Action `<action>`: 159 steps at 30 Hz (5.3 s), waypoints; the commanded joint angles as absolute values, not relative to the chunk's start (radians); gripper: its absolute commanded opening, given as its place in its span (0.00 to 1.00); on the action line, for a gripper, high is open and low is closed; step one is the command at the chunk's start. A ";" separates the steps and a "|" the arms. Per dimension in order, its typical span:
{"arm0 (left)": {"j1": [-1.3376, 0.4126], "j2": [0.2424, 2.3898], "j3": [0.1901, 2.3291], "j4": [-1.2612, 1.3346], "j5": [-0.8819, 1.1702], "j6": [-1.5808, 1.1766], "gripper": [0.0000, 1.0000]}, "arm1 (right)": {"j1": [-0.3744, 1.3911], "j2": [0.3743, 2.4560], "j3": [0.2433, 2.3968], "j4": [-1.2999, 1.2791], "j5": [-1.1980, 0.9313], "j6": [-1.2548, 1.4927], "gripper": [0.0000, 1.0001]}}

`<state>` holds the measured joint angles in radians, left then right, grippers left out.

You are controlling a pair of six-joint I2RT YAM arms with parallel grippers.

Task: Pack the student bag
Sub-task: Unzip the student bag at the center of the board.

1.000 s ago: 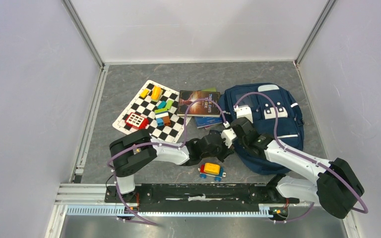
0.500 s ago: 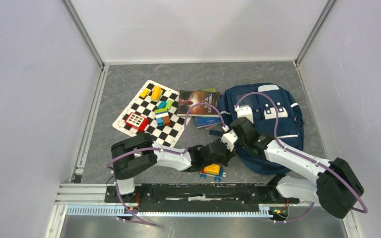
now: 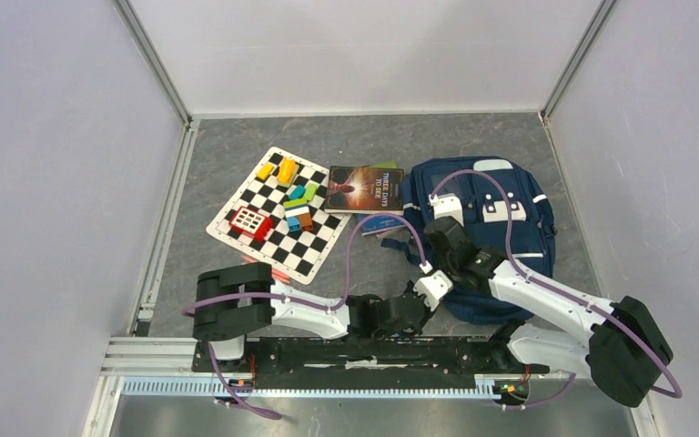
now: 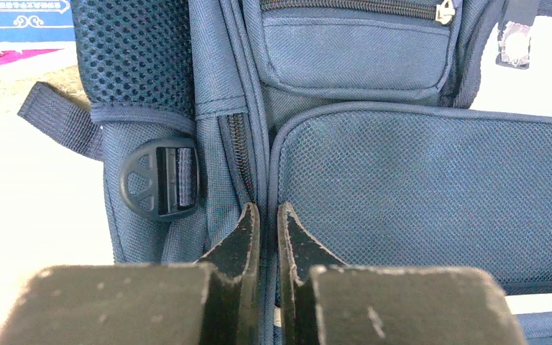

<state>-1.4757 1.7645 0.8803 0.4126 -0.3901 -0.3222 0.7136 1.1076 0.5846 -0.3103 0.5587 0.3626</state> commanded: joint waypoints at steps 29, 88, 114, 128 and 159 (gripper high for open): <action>-1.630 1.738 1.142 0.172 -0.425 -0.337 0.02 | 0.678 0.998 0.664 -0.162 0.728 0.213 0.00; -1.310 1.017 0.694 -0.126 -0.281 -0.512 0.02 | 0.954 1.044 0.652 -0.283 0.430 0.333 0.98; -1.272 1.048 0.828 -0.225 -0.243 -0.474 0.02 | 1.055 1.081 0.710 -0.311 0.747 0.213 0.00; -1.250 1.120 0.871 -0.177 -0.162 -0.498 0.02 | 0.908 1.355 1.025 -0.233 0.806 0.171 0.00; -1.531 1.528 0.893 0.272 -0.588 -0.620 0.08 | 0.822 1.450 1.106 -0.119 0.670 0.207 0.00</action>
<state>-1.5181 1.5787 0.8585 0.2634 -0.5350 -0.5503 0.8299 1.4879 1.0466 -0.2901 0.6331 0.2188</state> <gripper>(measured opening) 0.046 0.039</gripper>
